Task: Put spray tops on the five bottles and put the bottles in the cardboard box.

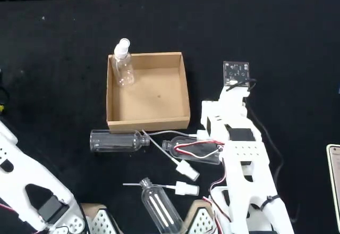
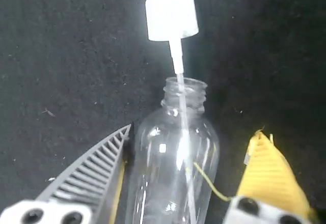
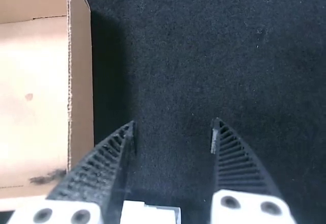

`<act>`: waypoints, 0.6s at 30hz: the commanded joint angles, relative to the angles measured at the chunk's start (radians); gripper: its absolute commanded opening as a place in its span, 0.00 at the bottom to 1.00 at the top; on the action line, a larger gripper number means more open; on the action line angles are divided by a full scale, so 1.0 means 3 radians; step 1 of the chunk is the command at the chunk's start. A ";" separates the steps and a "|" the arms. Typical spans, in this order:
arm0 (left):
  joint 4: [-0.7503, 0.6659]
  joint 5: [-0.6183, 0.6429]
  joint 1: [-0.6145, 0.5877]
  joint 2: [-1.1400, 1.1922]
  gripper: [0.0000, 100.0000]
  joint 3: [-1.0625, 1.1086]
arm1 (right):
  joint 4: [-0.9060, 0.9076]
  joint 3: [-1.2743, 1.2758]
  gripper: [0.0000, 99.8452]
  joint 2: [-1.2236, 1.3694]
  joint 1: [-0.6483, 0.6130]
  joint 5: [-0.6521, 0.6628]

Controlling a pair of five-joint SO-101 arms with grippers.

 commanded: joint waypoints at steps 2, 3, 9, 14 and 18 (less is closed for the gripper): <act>0.0102 -0.0056 -0.0049 0.0041 0.32 -0.0325 | -0.0082 -0.0023 0.21 -0.0171 0.0061 0.0010; 0.0174 -0.0056 -0.0043 0.0041 0.32 -0.0350 | -0.0082 -0.0023 0.21 -0.0171 0.0061 0.0010; 0.0506 -0.0056 -0.0013 0.0077 0.32 -0.0621 | -0.0082 -0.0023 0.21 -0.0171 0.0061 0.0010; 0.0706 -0.0061 -0.0008 0.0082 0.32 -0.0637 | -0.0082 -0.0028 0.21 -0.0171 0.0061 0.0010; 0.0956 -0.0061 0.0043 0.0082 0.31 -0.0662 | -0.0082 -0.0028 0.21 -0.0171 0.0061 0.0010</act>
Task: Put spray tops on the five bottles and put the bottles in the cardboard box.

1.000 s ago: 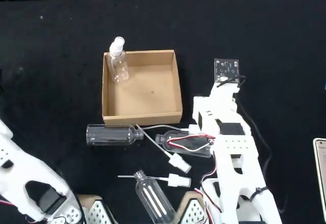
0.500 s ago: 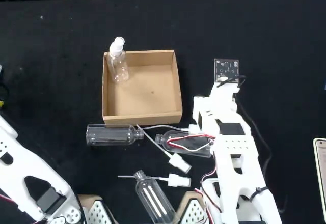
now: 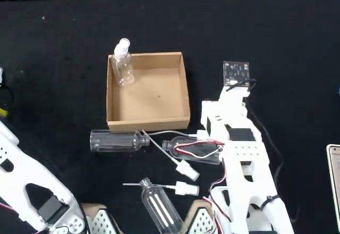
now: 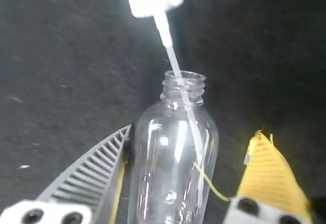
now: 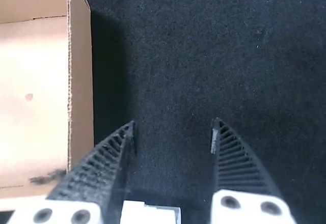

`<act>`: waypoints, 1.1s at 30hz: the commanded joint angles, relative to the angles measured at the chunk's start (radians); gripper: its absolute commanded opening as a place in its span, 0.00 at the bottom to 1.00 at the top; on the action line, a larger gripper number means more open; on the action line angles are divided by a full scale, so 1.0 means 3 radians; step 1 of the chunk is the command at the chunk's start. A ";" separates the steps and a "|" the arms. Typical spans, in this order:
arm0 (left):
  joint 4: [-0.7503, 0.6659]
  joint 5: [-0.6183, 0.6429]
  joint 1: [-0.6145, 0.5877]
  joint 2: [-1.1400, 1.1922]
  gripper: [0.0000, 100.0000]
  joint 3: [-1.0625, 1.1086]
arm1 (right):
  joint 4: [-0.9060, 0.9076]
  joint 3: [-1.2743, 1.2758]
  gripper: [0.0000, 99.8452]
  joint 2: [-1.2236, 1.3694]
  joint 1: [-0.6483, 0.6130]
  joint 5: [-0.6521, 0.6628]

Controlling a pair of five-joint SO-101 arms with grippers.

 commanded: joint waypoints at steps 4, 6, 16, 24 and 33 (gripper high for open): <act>0.0353 -0.0031 0.0141 -0.0061 0.20 -0.0212 | -0.0082 -0.0028 0.21 -0.0171 0.0061 0.0010; 0.0425 -0.0031 0.0161 -0.0061 0.16 -0.0212 | -0.0082 -0.0028 0.21 -0.0171 0.0061 0.0010; 0.0614 0.0199 0.0125 -0.0102 0.14 -0.0212 | -0.0082 -0.0033 0.21 -0.0171 0.0061 0.0010; 0.0619 0.0404 0.0161 -0.0102 0.14 -0.0187 | -0.0082 -0.0033 0.21 -0.0171 0.0061 0.0010; 0.0629 0.0680 0.0156 -0.0113 0.14 -0.0187 | -0.0082 -0.0033 0.21 -0.0171 0.0061 0.0010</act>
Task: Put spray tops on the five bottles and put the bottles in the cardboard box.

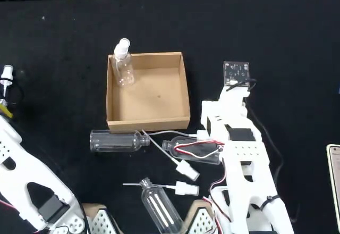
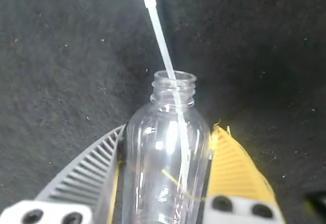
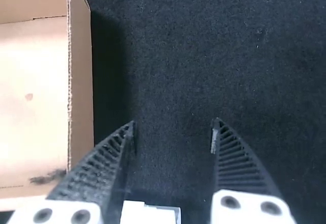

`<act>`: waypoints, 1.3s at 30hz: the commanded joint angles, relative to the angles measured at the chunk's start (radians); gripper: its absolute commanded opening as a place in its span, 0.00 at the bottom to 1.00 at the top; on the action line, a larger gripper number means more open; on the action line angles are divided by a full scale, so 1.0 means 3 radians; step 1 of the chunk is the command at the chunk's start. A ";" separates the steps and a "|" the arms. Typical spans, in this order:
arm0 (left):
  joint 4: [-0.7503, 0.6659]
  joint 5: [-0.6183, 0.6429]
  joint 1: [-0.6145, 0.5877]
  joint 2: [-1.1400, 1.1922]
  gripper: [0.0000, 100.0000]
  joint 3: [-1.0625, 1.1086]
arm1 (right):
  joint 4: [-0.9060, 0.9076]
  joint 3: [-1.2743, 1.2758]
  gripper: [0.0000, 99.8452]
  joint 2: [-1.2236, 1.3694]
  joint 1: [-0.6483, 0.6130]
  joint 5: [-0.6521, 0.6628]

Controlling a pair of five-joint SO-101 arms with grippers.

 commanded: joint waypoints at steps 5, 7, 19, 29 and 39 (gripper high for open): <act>0.0046 0.0261 0.0049 -0.0261 0.14 -0.0008 | -0.0082 -0.0033 0.21 -0.0171 0.0061 0.0010; 0.0046 0.0276 0.0079 -0.0404 0.14 0.0187 | -0.0082 -0.0033 0.21 -0.0171 0.0061 0.0010; -0.0394 0.0286 0.0386 -0.1565 0.14 0.2176 | -0.0082 -0.0028 0.21 -0.0171 0.0061 0.0010; -0.1698 0.0373 0.0417 -0.2895 0.14 0.4391 | -0.0082 -0.0028 0.21 -0.0171 0.0061 0.0010; -0.2634 0.0772 0.0463 -0.4516 0.14 0.6053 | -0.0082 -0.0023 0.21 -0.0171 0.0061 0.0010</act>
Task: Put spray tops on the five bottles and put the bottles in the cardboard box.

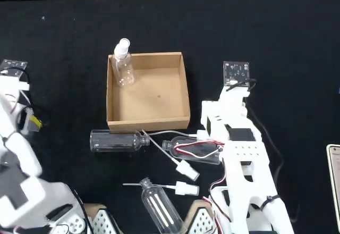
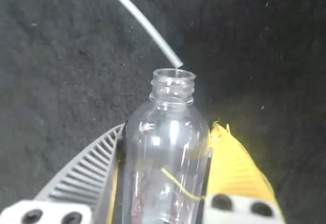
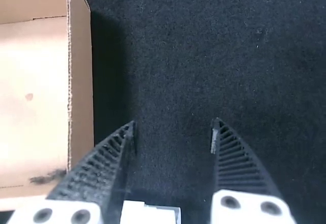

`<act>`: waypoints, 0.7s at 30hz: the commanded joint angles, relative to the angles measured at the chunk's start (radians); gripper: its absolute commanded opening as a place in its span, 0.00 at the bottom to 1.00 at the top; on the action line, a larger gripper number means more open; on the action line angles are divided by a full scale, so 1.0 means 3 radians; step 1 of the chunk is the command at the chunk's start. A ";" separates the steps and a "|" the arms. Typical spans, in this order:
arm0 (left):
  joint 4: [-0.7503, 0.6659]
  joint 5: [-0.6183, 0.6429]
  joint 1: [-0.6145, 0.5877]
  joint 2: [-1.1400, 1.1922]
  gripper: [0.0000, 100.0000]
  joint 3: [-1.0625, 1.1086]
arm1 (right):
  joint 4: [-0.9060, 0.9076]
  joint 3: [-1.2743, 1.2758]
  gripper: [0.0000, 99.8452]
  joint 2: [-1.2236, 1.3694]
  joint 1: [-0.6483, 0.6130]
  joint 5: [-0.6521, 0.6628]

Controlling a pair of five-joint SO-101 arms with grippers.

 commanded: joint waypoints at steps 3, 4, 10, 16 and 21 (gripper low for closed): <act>-0.0568 0.0511 0.0028 -0.0890 0.14 0.0560 | -0.0082 -0.0023 0.21 -0.0171 0.0061 0.0010; -0.0680 0.0634 0.0023 -0.1013 0.14 0.0647 | -0.0082 -0.0023 0.21 -0.0171 0.0061 0.0010; -0.1422 0.1754 0.0043 -0.1693 0.14 0.1164 | -0.0082 -0.0023 0.21 -0.0171 0.0056 0.0010; -0.2665 0.2537 0.0366 -0.2036 0.14 0.2007 | -0.0082 -0.0023 0.21 -0.0171 0.0056 0.0010; -0.4020 0.2721 0.0586 -0.2087 0.14 0.2683 | -0.0082 -0.0023 0.21 -0.0171 0.0056 0.0010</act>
